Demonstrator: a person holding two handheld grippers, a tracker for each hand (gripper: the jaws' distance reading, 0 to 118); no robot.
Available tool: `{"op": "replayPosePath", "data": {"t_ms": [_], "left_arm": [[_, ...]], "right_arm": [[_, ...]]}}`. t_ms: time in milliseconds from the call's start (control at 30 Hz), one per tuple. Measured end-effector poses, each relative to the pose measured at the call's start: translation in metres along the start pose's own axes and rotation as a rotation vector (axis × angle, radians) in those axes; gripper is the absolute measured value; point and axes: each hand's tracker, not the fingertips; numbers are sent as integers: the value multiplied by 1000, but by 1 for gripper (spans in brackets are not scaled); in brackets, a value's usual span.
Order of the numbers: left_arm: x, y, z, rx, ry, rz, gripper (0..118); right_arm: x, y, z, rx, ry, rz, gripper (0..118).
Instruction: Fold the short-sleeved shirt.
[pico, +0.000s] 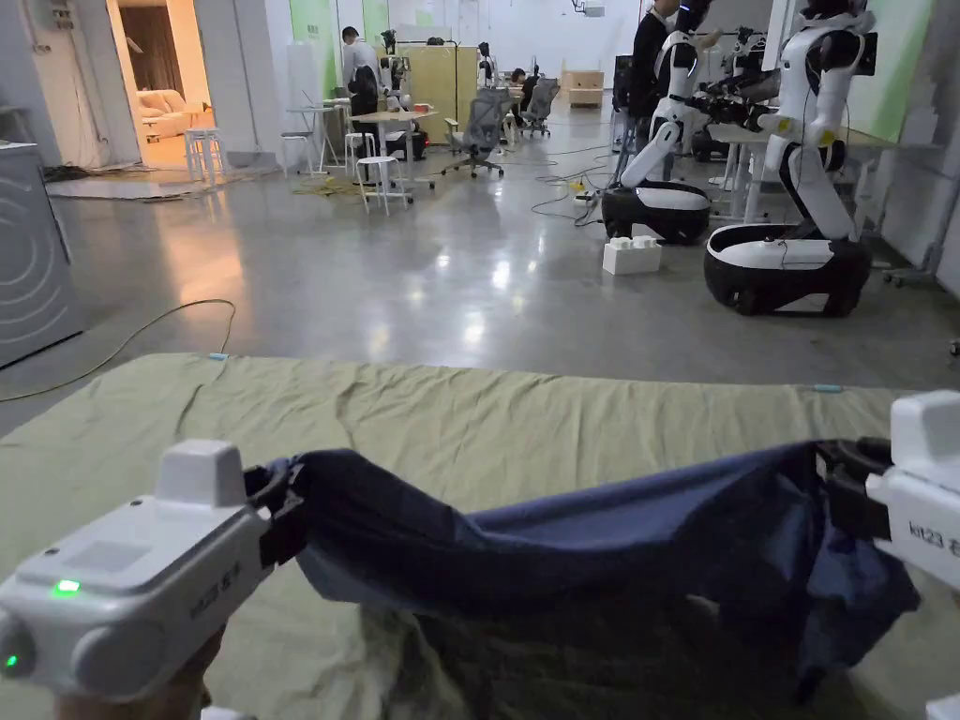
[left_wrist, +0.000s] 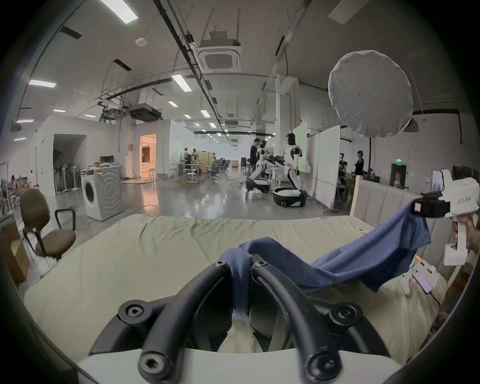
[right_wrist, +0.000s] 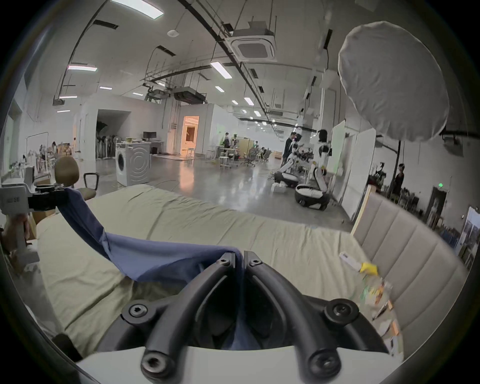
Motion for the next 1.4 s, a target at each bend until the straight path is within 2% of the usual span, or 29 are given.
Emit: {"op": "replayPosePath", "data": {"t_ms": [67, 100, 133, 167, 200, 233, 300, 367, 400, 433, 533, 567, 633, 667, 700, 733, 767, 800, 833, 867, 900, 933, 1000, 1067, 1133, 1200, 1300, 1400], "left_arm": [[-4, -28, 35, 3, -25, 69, 10], [-2, -41, 50, 21, -36, 88, 10], [-2, -55, 68, 8, -21, 99, 10], [-3, -72, 84, -5, -47, 97, 10], [-2, -89, 102, 0, -51, 100, 10], [-1, -102, 116, -35, -42, 98, 10], [-2, -128, 138, -67, -36, 130, 10], [-4, -153, 151, -142, -32, 129, 10], [-5, -163, 149, -209, -27, 122, 10], [-5, -178, 150, -247, -28, 102, 10], [-7, -209, 146, -390, -30, 95, 10], [-9, -215, 145, -400, -56, 138, 10], [-20, -221, 141, -391, -21, 105, 10], [-24, -224, 139, -402, -24, 116, 11], [-27, -225, 137, -424, -34, 133, 13], [-27, -229, 138, -440, -50, 148, 13], [-28, -232, 138, -447, -67, 164, 15], [-29, -232, 139, -451, -57, 150, 26], [-32, -231, 141, -469, -48, 123, 44], [-33, -227, 146, -465, -34, 121, 65], [-35, -222, 153, -450, -14, 123, 87], [-39, -214, 160, -434, -10, 134, 97], [-40, -204, 167, -398, 6, 143, 99], [-24, -158, 210, -219, 53, 53, 100], [-11, -123, 234, -116, -1, 44, 102], [5, -94, 254, -25, -16, 67, 113], [30, -61, 271, 55, -47, 40, 116], [57, -42, 280, 92, -22, -52, 116]], "right_arm": [[-1, -39, 27, 13, 44, -38, 5], [-5, -56, 39, -39, 69, -41, 5], [-11, -73, 55, 9, 61, -30, 5], [-14, -89, 68, 19, 97, -16, 5], [-18, -113, 77, -107, 164, -106, 5], [-23, -120, 91, 33, 130, -7, 5], [-33, -152, 104, -142, 192, -86, 5], [-39, -176, 115, -114, 185, -58, 5], [-40, -190, 113, -203, 225, -79, 5], [-46, -209, 113, -320, 224, -111, 5], [-56, -239, 106, -375, 237, -40, 5], [-60, -246, 107, -395, 252, -37, 5], [-62, -254, 104, -428, 265, -20, 6], [-62, -257, 101, -437, 272, -18, 14], [-61, -259, 101, -455, 286, -18, 32], [-60, -260, 100, -470, 292, -30, 32], [-58, -262, 99, -488, 291, -43, 41], [-56, -264, 100, -493, 281, -46, 67], [-53, -264, 104, -489, 269, -53, 84], [-49, -263, 109, -479, 250, -74, 88], [-44, -261, 117, -451, 218, -110, 85], [-38, -258, 126, -426, 201, -137, 85], [-28, -250, 143, -372, 147, -189, 85], [-20, -235, 166, -287, 95, -250, 85], [-21, -216, 188, -179, 12, -308, 85], [-25, -199, 209, -73, -30, -371, 85], [-43, -170, 235, 45, -82, -370, 85], [-62, -147, 253, 111, -115, -308, 85]]}}
